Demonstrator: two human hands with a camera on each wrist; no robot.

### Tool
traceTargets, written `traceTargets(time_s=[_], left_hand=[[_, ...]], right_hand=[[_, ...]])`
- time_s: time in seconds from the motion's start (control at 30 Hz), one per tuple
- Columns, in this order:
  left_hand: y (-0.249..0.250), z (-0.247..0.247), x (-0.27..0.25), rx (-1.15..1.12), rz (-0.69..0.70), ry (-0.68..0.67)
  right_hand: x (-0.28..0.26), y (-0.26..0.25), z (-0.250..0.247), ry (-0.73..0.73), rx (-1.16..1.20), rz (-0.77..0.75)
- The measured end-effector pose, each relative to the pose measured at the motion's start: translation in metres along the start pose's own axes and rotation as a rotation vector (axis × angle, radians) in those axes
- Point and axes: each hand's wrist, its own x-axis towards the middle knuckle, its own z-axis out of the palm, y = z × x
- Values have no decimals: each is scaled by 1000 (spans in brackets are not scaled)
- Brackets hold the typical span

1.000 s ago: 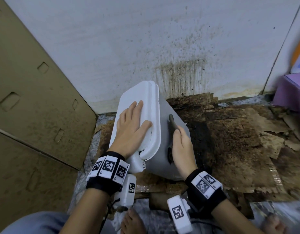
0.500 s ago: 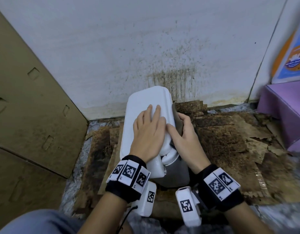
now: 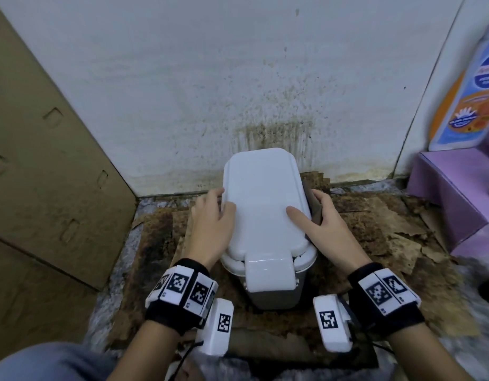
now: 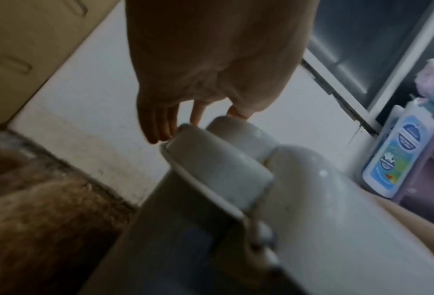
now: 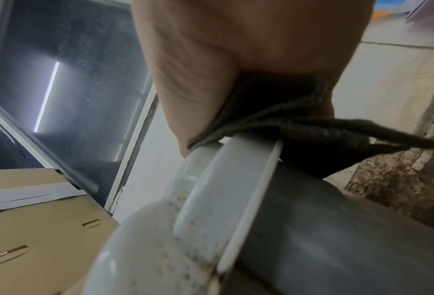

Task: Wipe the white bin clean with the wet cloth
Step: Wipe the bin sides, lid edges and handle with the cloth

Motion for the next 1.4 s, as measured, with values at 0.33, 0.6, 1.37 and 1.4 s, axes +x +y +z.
traceTargets(time_s=[0.33, 0.6, 1.37, 1.4], left_hand=[[-5, 5, -15, -108, -164, -139], [-1, -1, -12, -176, -90, -177], [-1, 5, -33, 34, -251, -39], [2, 6, -37, 48, -276, -28]], right_hand=[[1, 3, 7, 59, -42, 4], [-7, 14, 24, 199, 17, -19], [47, 13, -1, 226, 16, 7], [56, 11, -5, 220, 3, 8]])
